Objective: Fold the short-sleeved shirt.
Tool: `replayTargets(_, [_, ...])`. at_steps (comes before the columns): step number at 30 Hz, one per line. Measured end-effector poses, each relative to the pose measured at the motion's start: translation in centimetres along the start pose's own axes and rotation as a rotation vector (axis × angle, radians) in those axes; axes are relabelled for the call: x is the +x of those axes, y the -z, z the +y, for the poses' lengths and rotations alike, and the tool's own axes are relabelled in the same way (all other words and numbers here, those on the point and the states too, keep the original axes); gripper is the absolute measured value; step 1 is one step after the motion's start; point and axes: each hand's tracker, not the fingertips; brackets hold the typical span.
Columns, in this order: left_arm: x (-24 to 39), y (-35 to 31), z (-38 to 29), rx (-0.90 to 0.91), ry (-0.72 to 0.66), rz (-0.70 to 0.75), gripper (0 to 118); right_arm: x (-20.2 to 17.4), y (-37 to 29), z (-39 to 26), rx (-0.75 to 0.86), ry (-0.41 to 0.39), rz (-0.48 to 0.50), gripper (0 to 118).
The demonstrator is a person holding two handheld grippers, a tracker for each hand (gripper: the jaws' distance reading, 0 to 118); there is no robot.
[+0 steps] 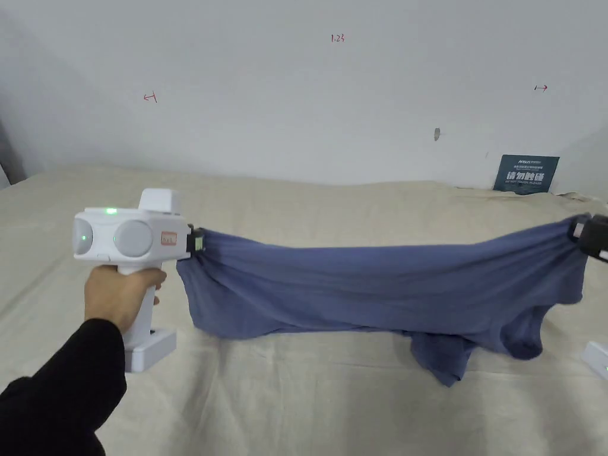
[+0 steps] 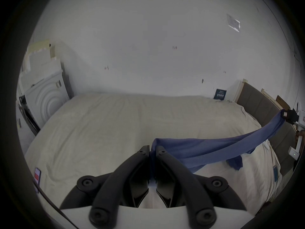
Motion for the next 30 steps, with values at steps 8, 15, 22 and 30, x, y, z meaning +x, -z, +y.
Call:
replayTargets(8, [-1.8, -3.7, -11.2, -0.121, -0.017, -0.027, 4, 2.1, -5.7, -10.7, -0.142, 0.066, 0.007, 2])
replayTargets(15, [-3.2, -6.1, -19.2, -0.220, -0.021, -0.027, 4, 2.4, -12.1, -18.4, -0.237, 0.106, -0.010, 2])
replayTargets(22, [-4.0, -8.6, -24.6, -0.282, -0.001, -0.010, 4, 2.4, -17.0, -23.2, -0.321, 0.122, -0.035, 2])
replayTargets(30, [-5.2, -11.2, -28.9, -0.323, -0.008, -0.004, 4, 2.1, -20.4, -26.7, -0.382, 0.108, -0.033, 2])
